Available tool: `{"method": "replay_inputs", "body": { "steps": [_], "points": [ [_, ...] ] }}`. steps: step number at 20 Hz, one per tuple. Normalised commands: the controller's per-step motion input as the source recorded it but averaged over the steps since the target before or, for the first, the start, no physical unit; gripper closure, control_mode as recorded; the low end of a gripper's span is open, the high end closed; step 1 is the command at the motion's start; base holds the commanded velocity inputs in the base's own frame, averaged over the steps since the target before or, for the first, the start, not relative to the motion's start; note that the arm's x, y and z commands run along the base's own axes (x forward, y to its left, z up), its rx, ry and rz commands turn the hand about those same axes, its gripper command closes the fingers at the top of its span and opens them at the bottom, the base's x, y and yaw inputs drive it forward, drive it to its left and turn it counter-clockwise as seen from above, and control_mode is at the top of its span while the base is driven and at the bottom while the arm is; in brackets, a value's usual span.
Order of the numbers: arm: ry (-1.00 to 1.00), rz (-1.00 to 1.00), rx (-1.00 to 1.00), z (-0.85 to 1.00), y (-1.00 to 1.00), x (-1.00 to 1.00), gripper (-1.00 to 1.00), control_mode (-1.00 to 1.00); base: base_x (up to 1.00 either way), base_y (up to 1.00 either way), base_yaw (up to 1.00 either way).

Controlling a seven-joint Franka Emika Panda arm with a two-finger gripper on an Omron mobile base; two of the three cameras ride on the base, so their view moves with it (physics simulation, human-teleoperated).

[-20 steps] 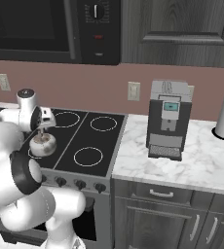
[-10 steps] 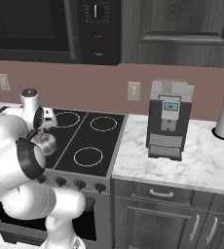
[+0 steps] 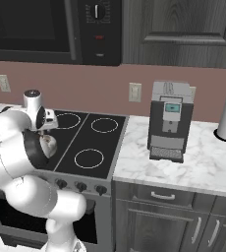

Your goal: The kettle is done boiling. Turn off the stove, then wait for 300 timesteps before moving the kettle to the dining table.

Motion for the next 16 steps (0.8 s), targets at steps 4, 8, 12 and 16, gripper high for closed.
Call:
{"method": "replay_inputs", "body": {
  "steps": [4, 8, 12, 16],
  "points": [
    [0.02, 0.00, 0.00, -0.11, 0.10, 0.07, -1.00, -1.00, 0.00, 0.00, 0.00],
    [0.01, 0.00, 0.00, -0.09, 0.08, 0.05, -1.00, -1.00, 0.00, 0.00, 0.00],
    [0.01, 0.00, 0.00, -0.09, 0.09, 0.05, 1.00, -1.00, 0.00, 0.00, 0.00],
    [0.01, 0.00, 0.00, -0.08, 0.07, 0.05, 1.00, -1.00, 0.00, 0.00, 0.00]
  ]
}}
